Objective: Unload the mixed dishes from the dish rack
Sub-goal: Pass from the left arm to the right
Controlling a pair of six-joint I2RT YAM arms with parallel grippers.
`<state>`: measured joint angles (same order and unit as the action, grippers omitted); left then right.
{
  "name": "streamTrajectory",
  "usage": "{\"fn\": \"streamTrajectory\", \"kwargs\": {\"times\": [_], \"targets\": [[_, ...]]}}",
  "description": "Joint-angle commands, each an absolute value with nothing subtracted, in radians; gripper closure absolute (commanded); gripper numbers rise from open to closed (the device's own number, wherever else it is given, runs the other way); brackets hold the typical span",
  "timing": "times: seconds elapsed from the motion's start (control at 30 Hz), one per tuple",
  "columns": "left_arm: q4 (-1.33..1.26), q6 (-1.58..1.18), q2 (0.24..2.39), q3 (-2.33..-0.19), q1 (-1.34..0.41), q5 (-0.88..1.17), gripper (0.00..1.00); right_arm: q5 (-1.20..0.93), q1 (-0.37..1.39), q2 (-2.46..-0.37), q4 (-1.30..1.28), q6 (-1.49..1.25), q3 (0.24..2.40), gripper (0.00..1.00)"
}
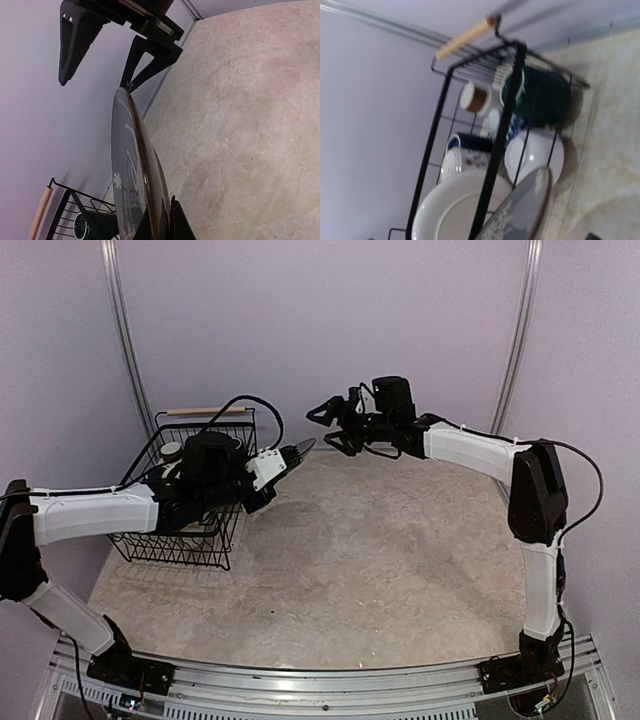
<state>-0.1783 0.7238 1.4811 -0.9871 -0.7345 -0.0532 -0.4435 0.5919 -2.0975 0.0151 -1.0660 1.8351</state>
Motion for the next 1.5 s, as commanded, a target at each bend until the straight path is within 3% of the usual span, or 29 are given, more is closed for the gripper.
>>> {"fn": "streamTrajectory", "kwargs": {"times": [0.0, 0.47, 0.93, 1.1, 1.27, 1.3, 1.4, 1.47], "targets": [[-0.285, 0.785, 1.478, -1.006, -0.742, -0.092, 1.00, -0.439, 0.630, -2.181, -0.132, -1.060, 1.929, 0.15], [-0.249, 0.820, 1.513, -1.030, -0.745, -0.108, 1.00, -0.402, 0.669, -2.261, -0.360, -1.078, 2.064, 0.48], [-0.218, 0.866, 1.555, -1.065, -0.777, -0.145, 1.00, -0.504, 0.678, -2.317, -0.548, -1.163, 2.145, 0.54], [-0.220, 0.868, 1.567, -1.068, -0.794, -0.153, 1.00, -0.526, 0.701, -2.334, -0.529, -1.190, 2.139, 0.67], [-0.204, 0.841, 1.573, -1.079, -0.799, -0.161, 1.00, -0.498, 0.698, -2.287, -0.479, -1.230, 2.075, 0.93], [-0.189, 0.823, 1.574, -1.089, -0.799, -0.163, 0.96, -0.497, 0.694, -2.276, -0.462, -1.239, 2.058, 0.99], [-0.152, 0.746, 1.566, -1.122, -0.799, -0.162, 0.54, -0.479, 0.679, -2.237, -0.401, -1.256, 1.998, 1.00], [-0.101, 0.696, 1.553, -1.148, -0.800, -0.149, 0.34, -0.454, 0.663, -2.198, -0.358, -1.254, 1.952, 1.00]]}}
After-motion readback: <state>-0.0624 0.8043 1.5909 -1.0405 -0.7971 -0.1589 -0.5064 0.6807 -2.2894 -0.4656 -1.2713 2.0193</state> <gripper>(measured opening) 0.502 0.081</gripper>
